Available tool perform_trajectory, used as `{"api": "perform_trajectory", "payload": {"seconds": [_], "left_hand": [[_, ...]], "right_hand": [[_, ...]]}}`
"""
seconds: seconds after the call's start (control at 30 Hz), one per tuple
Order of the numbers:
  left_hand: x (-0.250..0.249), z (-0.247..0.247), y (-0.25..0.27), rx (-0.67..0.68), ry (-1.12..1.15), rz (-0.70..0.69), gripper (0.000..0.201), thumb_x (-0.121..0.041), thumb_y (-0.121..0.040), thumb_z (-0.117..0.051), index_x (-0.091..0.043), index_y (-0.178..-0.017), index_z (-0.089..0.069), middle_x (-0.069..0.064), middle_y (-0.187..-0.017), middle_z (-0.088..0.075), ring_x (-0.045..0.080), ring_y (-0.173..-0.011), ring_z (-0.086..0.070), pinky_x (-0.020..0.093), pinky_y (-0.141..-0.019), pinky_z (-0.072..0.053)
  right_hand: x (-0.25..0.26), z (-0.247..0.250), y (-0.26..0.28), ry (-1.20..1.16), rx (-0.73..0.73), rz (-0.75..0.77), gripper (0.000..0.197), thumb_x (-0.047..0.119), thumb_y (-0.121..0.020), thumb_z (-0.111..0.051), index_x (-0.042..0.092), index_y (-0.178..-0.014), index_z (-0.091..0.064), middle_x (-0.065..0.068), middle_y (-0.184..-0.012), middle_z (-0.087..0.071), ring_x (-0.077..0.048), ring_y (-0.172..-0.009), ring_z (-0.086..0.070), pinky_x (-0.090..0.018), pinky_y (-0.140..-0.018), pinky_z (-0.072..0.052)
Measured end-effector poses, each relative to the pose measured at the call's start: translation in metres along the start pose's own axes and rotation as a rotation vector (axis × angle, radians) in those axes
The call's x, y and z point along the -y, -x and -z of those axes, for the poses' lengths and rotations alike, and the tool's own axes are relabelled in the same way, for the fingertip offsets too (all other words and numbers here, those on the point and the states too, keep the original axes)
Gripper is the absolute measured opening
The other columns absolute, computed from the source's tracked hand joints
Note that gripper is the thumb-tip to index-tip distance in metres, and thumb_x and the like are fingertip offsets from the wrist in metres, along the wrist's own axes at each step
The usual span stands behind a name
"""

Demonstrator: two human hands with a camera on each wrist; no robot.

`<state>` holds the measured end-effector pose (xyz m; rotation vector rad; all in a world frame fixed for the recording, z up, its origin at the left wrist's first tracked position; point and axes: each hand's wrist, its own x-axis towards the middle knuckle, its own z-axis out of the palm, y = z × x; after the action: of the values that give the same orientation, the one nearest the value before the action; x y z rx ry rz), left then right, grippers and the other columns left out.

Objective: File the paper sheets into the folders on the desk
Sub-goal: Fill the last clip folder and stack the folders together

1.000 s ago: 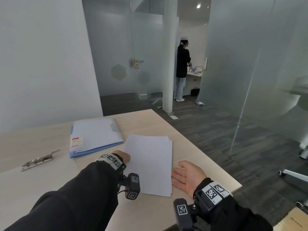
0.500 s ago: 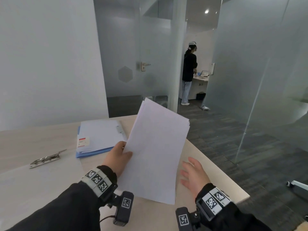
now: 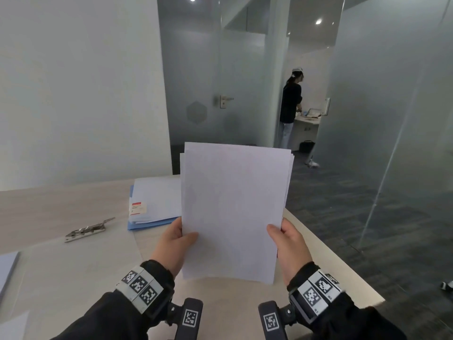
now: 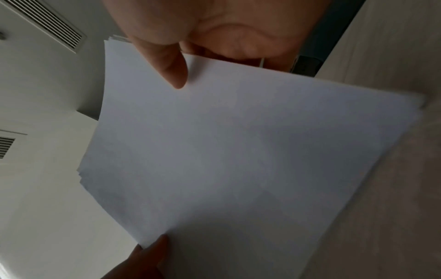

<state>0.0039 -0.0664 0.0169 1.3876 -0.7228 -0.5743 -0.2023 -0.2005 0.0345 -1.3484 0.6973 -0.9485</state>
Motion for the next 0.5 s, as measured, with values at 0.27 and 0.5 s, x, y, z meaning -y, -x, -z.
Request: {"api": "perform_trajectory", "payload": {"seconds": [0.27,0.5], "left_hand": [[0.001,-0.001,0.007,0.025,0.013,-0.033,0.041,-0.017,-0.071,-0.061,-0.021,-0.112,-0.065,0.004,-0.107,-0.075,0.025,-0.102,-0.068,0.041,-0.089,-0.052],[0.005,-0.002,0.017,0.013,0.000,-0.046,0.030,-0.026,-0.075,-0.062,-0.031,-0.104,-0.070,-0.003,-0.104,-0.076,0.022,-0.099,-0.069,0.037,-0.084,-0.052]], "right_hand": [[-0.002,0.003,0.004,-0.065,0.016,-0.037,0.016,0.009,-0.095,-0.054,0.006,-0.099,-0.070,-0.018,-0.098,-0.075,-0.024,-0.079,-0.070,-0.035,-0.069,-0.054],[-0.005,0.005,0.009,-0.184,0.072,-0.097,0.019,0.004,-0.095,-0.054,0.010,-0.104,-0.070,-0.014,-0.096,-0.077,-0.028,-0.083,-0.073,-0.040,-0.071,-0.056]]}}
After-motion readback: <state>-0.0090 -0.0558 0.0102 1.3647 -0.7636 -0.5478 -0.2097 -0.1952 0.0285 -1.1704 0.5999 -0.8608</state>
